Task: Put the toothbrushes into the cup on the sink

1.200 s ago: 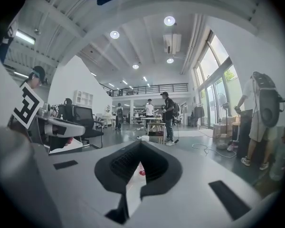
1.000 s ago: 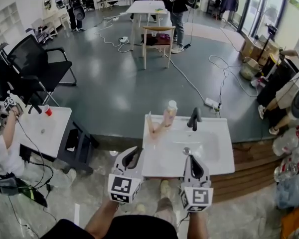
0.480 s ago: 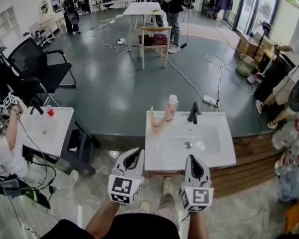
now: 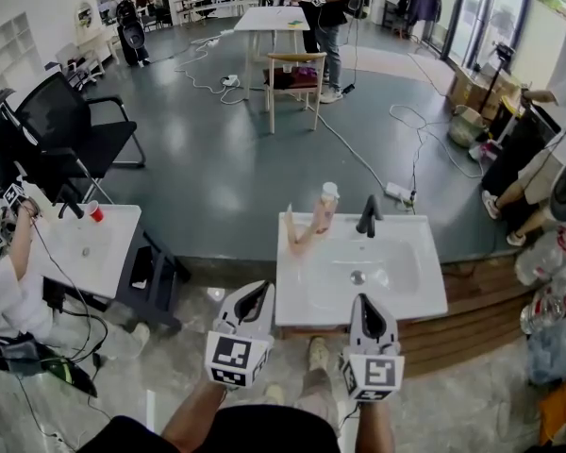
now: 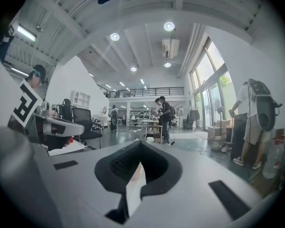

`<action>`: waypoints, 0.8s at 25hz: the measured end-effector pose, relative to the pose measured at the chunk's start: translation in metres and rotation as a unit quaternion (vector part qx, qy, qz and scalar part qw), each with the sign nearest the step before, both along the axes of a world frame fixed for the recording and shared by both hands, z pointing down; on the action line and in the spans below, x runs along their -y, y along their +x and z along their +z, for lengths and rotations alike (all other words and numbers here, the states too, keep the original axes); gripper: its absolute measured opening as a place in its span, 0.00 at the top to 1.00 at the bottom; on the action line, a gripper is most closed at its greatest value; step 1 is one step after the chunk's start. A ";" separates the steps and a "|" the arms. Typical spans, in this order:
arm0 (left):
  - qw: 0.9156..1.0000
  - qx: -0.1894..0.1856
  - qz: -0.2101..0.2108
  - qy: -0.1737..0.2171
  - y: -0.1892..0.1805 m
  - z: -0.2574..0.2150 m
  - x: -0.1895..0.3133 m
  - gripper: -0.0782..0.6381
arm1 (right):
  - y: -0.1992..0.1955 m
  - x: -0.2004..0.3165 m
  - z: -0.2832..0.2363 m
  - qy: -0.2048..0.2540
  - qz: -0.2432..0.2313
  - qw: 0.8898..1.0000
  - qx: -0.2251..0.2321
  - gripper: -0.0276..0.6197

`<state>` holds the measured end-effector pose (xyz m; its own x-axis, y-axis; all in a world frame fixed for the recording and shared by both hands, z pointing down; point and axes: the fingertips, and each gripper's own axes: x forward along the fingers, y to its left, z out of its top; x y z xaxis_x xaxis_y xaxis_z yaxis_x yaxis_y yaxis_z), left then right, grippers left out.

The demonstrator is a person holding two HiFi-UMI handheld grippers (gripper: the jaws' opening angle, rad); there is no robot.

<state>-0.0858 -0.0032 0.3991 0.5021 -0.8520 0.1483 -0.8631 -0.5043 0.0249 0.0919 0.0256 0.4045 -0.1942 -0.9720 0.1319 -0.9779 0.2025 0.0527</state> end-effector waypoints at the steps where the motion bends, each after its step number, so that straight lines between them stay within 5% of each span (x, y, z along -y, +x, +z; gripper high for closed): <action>1: 1.000 0.000 0.000 0.000 0.000 0.000 0.000 0.88 | 0.000 0.000 0.000 -0.001 0.000 1.000 0.000 0.96; 20: 1.000 0.003 0.003 0.000 0.002 0.001 0.001 0.88 | 0.001 0.003 -0.001 0.007 -0.002 1.000 0.004 0.96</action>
<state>-0.0842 -0.0041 0.3996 0.5070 -0.8486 0.1512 -0.8599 -0.5101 0.0204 0.0925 0.0228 0.4039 -0.1991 -0.9729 0.1175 -0.9774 0.2059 0.0485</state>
